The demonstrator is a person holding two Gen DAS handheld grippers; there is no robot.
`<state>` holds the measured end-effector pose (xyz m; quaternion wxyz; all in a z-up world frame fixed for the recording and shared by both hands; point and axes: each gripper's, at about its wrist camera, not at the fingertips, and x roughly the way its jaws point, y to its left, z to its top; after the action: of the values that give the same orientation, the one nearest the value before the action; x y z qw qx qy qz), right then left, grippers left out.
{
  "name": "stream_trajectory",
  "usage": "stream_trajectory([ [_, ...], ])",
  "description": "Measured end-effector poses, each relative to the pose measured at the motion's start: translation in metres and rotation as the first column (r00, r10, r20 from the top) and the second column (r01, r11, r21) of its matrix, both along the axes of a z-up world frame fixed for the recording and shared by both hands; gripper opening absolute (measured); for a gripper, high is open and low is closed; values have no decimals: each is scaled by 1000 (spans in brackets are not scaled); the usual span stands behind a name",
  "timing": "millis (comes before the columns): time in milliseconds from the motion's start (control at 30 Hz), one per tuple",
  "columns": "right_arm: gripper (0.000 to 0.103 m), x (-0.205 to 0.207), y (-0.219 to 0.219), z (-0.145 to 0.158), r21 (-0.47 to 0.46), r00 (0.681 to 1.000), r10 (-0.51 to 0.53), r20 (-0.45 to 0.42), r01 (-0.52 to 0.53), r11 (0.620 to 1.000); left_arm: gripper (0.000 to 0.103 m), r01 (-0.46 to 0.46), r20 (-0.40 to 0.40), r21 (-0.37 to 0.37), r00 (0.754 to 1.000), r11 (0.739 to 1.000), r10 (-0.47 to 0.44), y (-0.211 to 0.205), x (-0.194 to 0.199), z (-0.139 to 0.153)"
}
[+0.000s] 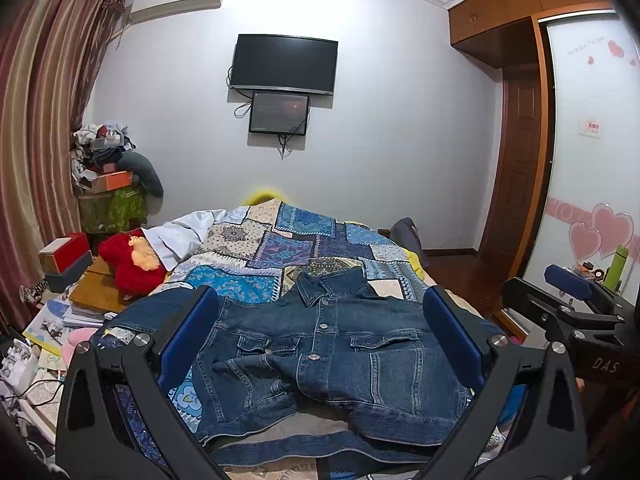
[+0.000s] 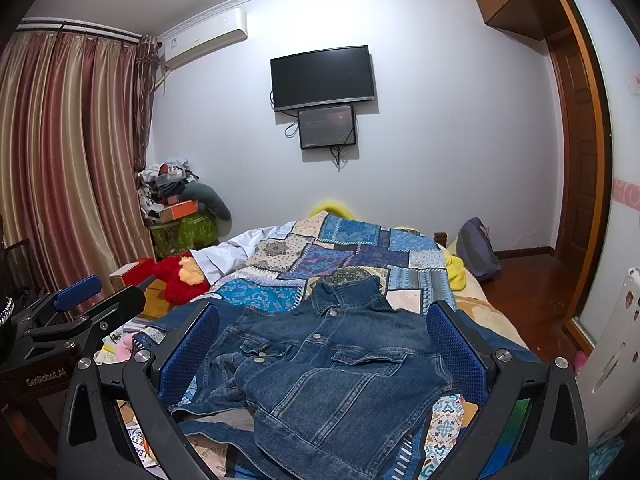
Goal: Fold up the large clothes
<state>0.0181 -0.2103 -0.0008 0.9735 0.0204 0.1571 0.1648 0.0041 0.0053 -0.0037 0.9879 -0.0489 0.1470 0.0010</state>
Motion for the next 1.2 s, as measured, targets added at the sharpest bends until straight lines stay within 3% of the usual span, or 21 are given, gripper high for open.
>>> stream_trajectory([
  [1200,103,1,-1,-2,-1,1000,-2,-1,2,1000,103,5,-8,-5,1000,1000,-5,1,5,-3],
])
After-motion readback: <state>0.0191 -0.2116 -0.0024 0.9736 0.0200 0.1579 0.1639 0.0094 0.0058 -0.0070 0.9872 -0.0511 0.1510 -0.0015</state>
